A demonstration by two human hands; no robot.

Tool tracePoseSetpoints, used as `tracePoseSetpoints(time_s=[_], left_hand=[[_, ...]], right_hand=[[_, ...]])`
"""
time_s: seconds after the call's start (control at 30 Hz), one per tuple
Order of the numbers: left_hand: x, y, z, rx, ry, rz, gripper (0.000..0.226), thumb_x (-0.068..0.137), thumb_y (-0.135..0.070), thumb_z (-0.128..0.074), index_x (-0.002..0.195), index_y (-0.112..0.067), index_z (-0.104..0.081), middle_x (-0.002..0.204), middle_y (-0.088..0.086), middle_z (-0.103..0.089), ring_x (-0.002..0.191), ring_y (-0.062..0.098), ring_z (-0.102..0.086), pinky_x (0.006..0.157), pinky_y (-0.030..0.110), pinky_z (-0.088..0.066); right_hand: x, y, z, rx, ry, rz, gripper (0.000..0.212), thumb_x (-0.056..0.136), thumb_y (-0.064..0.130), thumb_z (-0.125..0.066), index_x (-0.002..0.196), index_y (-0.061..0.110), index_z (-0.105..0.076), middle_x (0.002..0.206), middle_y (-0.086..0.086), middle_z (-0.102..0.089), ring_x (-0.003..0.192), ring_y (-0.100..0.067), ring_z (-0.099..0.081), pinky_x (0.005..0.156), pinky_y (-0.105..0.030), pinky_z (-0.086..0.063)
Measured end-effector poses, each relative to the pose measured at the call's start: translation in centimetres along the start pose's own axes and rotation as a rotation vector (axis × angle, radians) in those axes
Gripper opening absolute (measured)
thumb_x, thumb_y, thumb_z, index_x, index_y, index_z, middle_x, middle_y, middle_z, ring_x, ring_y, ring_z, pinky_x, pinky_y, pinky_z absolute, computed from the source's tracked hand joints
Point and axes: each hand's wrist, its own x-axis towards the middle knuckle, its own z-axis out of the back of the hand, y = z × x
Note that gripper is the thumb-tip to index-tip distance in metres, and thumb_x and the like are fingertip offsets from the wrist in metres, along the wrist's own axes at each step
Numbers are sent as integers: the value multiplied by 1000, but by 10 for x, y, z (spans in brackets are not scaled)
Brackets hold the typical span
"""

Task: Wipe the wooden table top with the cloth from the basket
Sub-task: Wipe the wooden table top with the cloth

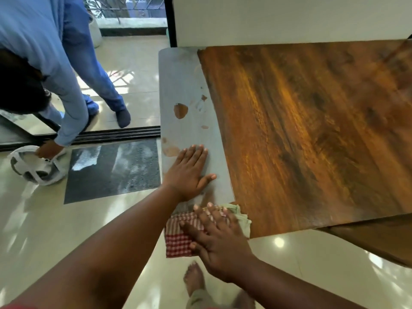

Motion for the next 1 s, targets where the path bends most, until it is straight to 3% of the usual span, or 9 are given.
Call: tracePoseSetpoints(time_s=[0.3, 0.4, 0.47, 0.57, 0.7, 0.87, 1.0], left_hand=[[5, 3, -2, -51, -27, 8, 83, 88, -68, -5, 151, -16, 3, 160, 5, 3, 146, 19, 13, 118, 37, 9], [6, 3, -2, -61, -25, 9, 82, 88, -67, -5, 151, -15, 2, 160, 5, 3, 146, 19, 13, 118, 37, 9], [5, 4, -1, -74, -27, 8, 81, 89, -67, -5, 151, -15, 2, 160, 5, 3, 145, 19, 14, 118, 38, 9], [5, 4, -1, -91, -30, -2, 81, 89, -67, -5, 151, -15, 2, 160, 4, 4, 145, 18, 15, 118, 37, 10], [5, 4, -1, -91, -31, 2, 84, 87, -69, 0, 151, -14, 0, 160, 5, 2, 145, 19, 15, 118, 38, 10], [4, 5, -2, -97, -33, 17, 82, 88, -68, -1, 151, -15, 0, 160, 4, 3, 145, 18, 17, 118, 38, 11], [4, 4, -3, -92, -45, 22, 79, 90, -67, -6, 151, -16, 2, 160, 3, 4, 144, 17, 19, 118, 37, 11]], right_hand=[[14, 10, 1, -27, 123, 47, 48, 96, 53, -30, 143, 46, -30, 155, 0, -27, 138, -32, -32, 106, -56, -26], [12, 7, 0, 23, 130, 61, 48, 97, 51, -28, 145, 47, -23, 158, 2, -18, 142, -30, -22, 112, -52, -12], [11, 5, 2, 54, 131, 60, 49, 98, 51, -26, 146, 49, -18, 159, 5, -13, 144, -28, -16, 108, -48, -5], [7, -6, 5, 60, 130, 15, 49, 98, 53, -25, 146, 53, -11, 158, 7, -15, 144, -25, -14, 109, -45, -5], [-4, -41, 6, 51, 119, -67, 49, 96, 61, -14, 144, 57, -3, 158, 11, 0, 145, -19, 6, 112, -44, 2], [-5, -90, 16, -22, 145, -153, 53, 91, 67, -1, 142, 57, 11, 156, 13, 13, 144, -16, 16, 114, -43, 6], [-4, -87, 12, -67, 141, -193, 54, 94, 64, -3, 146, 52, 3, 159, 5, 4, 145, -22, 11, 114, -46, 3]])
